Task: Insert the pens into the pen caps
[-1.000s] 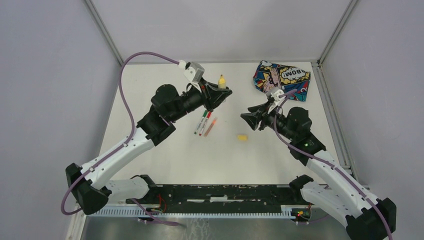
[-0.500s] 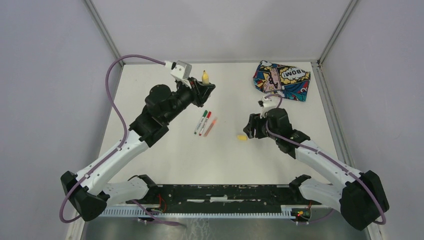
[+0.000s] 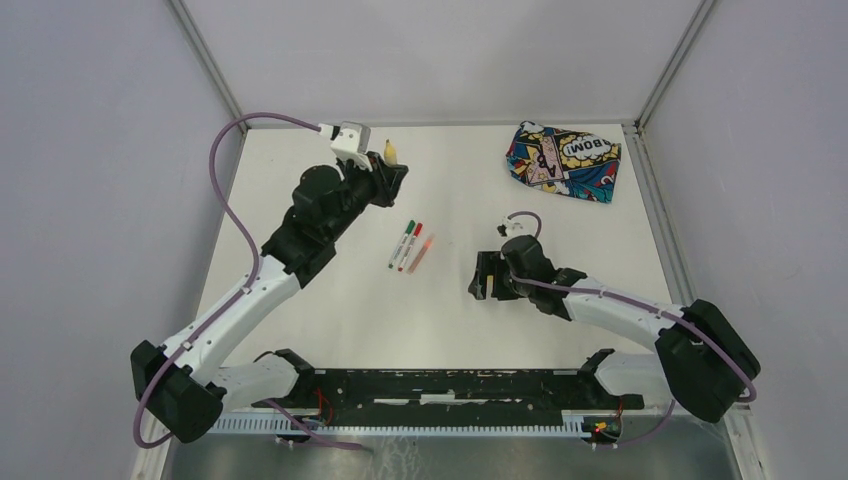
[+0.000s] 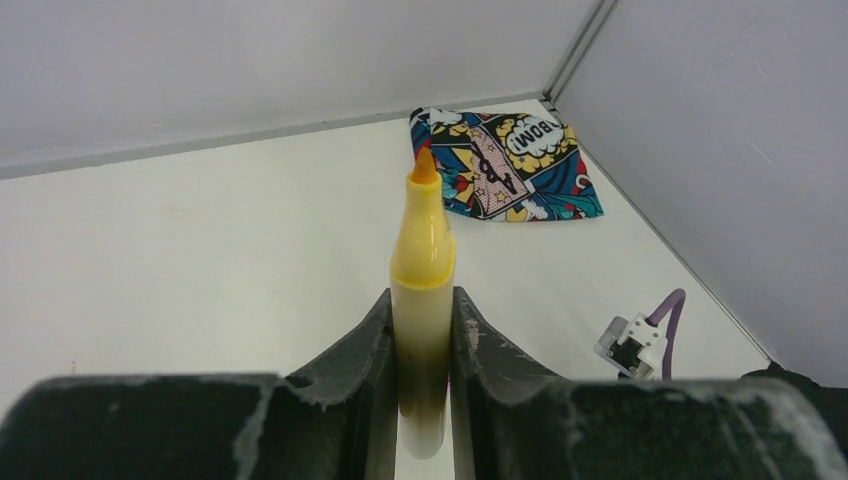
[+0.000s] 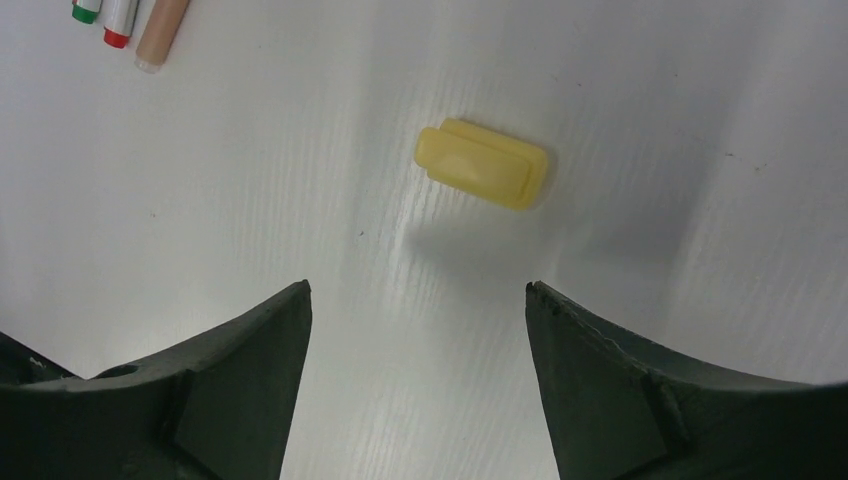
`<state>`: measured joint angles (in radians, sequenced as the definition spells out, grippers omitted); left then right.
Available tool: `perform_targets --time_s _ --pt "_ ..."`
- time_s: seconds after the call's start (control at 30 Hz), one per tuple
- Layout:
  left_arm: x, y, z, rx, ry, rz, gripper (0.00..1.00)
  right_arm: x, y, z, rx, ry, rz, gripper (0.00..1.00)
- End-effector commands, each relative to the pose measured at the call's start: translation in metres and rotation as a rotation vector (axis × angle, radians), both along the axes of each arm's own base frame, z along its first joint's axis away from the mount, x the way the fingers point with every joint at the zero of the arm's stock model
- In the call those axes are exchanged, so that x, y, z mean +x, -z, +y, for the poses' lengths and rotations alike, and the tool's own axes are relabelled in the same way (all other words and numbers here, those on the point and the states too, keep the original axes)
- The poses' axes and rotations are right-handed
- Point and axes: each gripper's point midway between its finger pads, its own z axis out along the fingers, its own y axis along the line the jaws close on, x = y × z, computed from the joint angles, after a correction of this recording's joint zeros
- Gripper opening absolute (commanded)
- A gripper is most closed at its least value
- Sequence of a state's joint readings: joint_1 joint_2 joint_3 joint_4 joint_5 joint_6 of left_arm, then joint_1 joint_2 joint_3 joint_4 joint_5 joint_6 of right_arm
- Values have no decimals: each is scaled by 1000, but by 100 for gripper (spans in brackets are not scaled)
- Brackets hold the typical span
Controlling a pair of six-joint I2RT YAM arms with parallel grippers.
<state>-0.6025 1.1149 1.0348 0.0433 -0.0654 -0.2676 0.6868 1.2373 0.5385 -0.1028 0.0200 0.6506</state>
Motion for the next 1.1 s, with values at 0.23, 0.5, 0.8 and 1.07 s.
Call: perform_targets --time_s 0.23,0.5,0.8,1.07 --pt "8 5 10 31 -27 -31 2 20 8 13 30 47 -25 89" --pt "9 9 13 41 -44 -22 2 37 15 16 -35 56 -14 89" --pt "6 11 11 40 -27 -14 2 50 20 18 -63 32 -14 89" --pt "5 11 10 39 -21 -11 2 64 17 36 -76 -78 12 87"
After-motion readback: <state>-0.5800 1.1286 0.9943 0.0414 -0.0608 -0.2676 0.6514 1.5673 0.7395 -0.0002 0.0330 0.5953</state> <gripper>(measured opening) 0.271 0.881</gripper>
